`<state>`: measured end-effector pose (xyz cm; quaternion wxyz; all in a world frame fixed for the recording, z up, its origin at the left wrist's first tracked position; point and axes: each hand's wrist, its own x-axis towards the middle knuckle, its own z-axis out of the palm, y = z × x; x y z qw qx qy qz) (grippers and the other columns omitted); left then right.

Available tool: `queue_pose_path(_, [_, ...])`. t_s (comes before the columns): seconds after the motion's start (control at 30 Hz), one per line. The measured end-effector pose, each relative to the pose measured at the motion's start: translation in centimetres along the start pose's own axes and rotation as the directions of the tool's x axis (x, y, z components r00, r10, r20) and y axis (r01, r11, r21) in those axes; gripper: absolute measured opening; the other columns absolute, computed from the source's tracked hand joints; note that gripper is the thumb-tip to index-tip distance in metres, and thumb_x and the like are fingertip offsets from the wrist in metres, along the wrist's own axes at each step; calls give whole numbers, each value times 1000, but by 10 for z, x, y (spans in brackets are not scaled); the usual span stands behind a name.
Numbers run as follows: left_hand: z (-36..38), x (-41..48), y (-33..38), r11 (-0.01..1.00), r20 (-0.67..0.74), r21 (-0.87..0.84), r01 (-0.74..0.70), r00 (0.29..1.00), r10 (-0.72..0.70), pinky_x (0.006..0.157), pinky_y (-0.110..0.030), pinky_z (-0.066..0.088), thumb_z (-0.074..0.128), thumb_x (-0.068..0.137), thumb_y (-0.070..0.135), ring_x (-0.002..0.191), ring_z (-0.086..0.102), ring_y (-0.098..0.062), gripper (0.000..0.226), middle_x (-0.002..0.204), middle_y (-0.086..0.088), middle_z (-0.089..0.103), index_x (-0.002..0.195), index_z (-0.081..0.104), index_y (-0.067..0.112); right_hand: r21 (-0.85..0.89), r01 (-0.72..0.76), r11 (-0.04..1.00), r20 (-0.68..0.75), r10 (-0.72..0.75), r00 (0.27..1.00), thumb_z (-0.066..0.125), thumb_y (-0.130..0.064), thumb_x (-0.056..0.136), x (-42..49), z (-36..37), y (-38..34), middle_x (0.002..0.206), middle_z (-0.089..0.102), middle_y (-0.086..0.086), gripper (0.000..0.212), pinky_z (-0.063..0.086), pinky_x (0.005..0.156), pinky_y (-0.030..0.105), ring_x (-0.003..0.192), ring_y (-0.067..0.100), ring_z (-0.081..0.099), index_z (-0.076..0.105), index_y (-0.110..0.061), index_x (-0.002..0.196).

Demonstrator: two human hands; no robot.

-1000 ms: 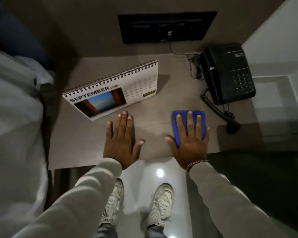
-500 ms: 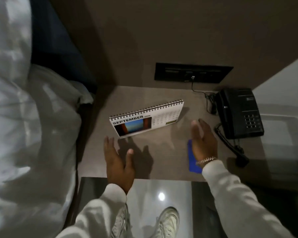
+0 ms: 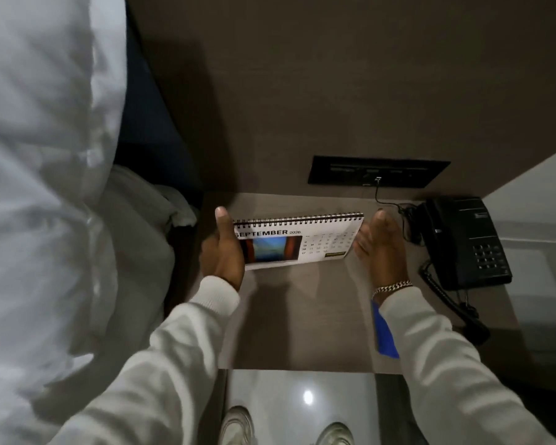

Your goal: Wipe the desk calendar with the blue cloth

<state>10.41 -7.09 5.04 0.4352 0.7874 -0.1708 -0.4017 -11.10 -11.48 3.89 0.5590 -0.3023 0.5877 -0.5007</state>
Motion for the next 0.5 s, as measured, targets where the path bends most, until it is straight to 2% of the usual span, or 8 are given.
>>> queue_pose_path(0.03, [2,8,9,1000,11,22,-12,1000,12,106,-47,42,20,64,90,117,59,-34,100,128,-12,64,116,67,18,-18,30,999,5,-30,1000,40,-29,103,6,2,0,82,60,18,7,47,59,15,74,13,72,44,-25,98])
queue_pose_path(0.1, [7,26,27,996,59,75,-54,997,50,106,-47,42,16,61,91,117,59,-35,103,125,-13,66,113,69,19,-46,44,998,8,-44,999,38,-28,104,24,7,2,80,46,-5,6,48,55,11,56,-3,58,39,-29,98])
queue_pose_path(0.13, [10,34,34,993,86,90,-74,994,66,106,-47,42,15,60,91,117,58,-35,104,124,-13,66,112,70,18,-58,53,997,3,-53,999,38,-29,104,31,10,2,86,45,-9,2,53,65,13,63,-4,58,40,-29,104])
queue_pose_path(0.2, [17,48,45,991,114,86,-106,989,96,106,-47,41,17,60,90,118,58,-35,104,125,-12,66,112,70,19,-145,95,985,-29,-101,995,39,-27,103,43,17,8,97,46,-17,25,50,86,19,80,-4,56,41,-25,128])
queue_pose_path(0.3, [24,62,52,984,120,123,-130,986,115,106,-46,41,17,63,88,118,58,-35,100,126,-12,66,112,71,20,-102,126,987,-60,-133,989,44,-22,101,51,26,9,96,55,-7,43,49,78,25,79,3,54,37,-21,143])
queue_pose_path(0.4, [28,72,50,978,155,143,-154,979,132,107,-45,40,23,78,80,121,57,-36,87,130,-14,64,117,69,17,-98,109,989,-91,-118,989,45,-18,100,52,34,8,134,57,13,49,47,104,46,115,22,58,32,-27,146])
queue_pose_path(0.43, [30,72,51,971,162,176,-161,978,132,108,-45,39,24,83,76,122,56,-36,83,131,-14,63,118,68,15,-103,95,990,-92,-104,990,44,-16,100,47,36,3,137,55,15,50,46,106,46,119,24,57,31,-25,147])
queue_pose_path(0.5, [29,71,55,959,157,221,-178,977,145,110,-40,36,24,89,69,125,53,-36,76,135,-15,60,121,66,13,-101,115,988,-114,-127,985,46,-14,100,41,36,-6,142,52,17,52,50,97,21,122,21,53,29,-19,149])
